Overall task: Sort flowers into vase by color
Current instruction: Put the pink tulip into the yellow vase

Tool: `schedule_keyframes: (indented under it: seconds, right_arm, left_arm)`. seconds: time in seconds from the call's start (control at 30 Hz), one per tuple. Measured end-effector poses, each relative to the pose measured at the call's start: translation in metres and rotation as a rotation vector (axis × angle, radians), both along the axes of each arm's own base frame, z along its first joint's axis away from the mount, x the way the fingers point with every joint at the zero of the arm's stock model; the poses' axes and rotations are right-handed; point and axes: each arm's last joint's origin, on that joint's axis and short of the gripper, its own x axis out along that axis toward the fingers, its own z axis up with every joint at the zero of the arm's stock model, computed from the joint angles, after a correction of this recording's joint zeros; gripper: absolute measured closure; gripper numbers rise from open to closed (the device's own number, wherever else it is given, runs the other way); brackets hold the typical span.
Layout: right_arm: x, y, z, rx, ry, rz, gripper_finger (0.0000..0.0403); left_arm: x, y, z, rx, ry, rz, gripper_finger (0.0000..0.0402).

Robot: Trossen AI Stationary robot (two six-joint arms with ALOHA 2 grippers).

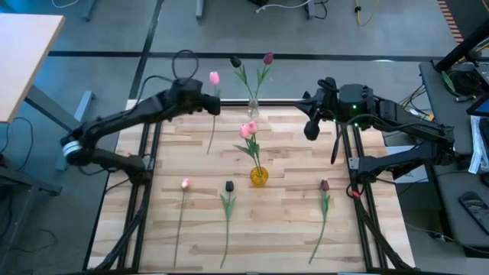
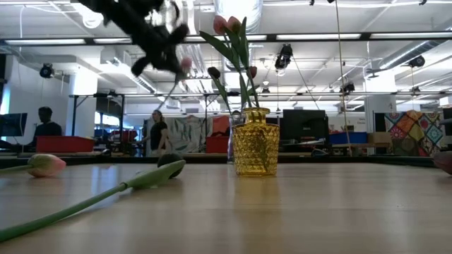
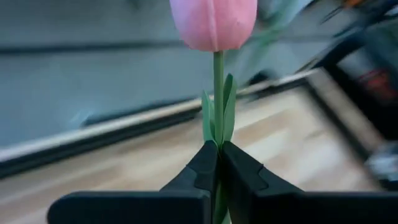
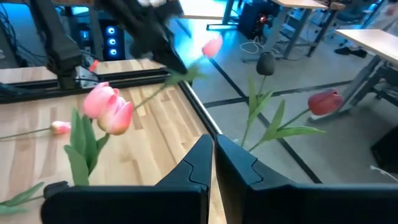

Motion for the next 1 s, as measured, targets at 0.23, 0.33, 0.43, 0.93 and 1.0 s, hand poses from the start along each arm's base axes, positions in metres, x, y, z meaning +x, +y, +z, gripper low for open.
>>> schedule_keyframes:
  seconds: [0.23, 0.33, 0.43, 0.93, 1.0]
  right_arm:
    - [0.0, 0.0, 0.002, 0.008, -0.023, -0.008, 0.039]
    - [0.001, 0.0, 0.003, 0.007, -0.038, -0.009, 0.039]
    - [0.001, 0.0, 0.003, 0.009, -0.038, -0.01, 0.039]
    - [0.002, -0.001, 0.007, -0.002, -0.084, -0.01, 0.039]
    - [0.002, -0.001, 0.007, -0.002, -0.084, -0.01, 0.039]
  left_arm:
    - [-0.003, -0.073, 0.058, 0.318, -0.256, -0.162, 0.0401]
    - [-0.005, -0.097, 0.072, 0.372, -0.342, -0.184, 0.0401]
    - [-0.007, -0.118, 0.081, 0.389, -0.422, -0.232, 0.0401]
    - [0.039, -0.164, 0.056, 0.565, -0.604, -0.398, 0.0402]
    - [0.044, -0.166, 0.044, 0.583, -0.632, -0.376, 0.0402]
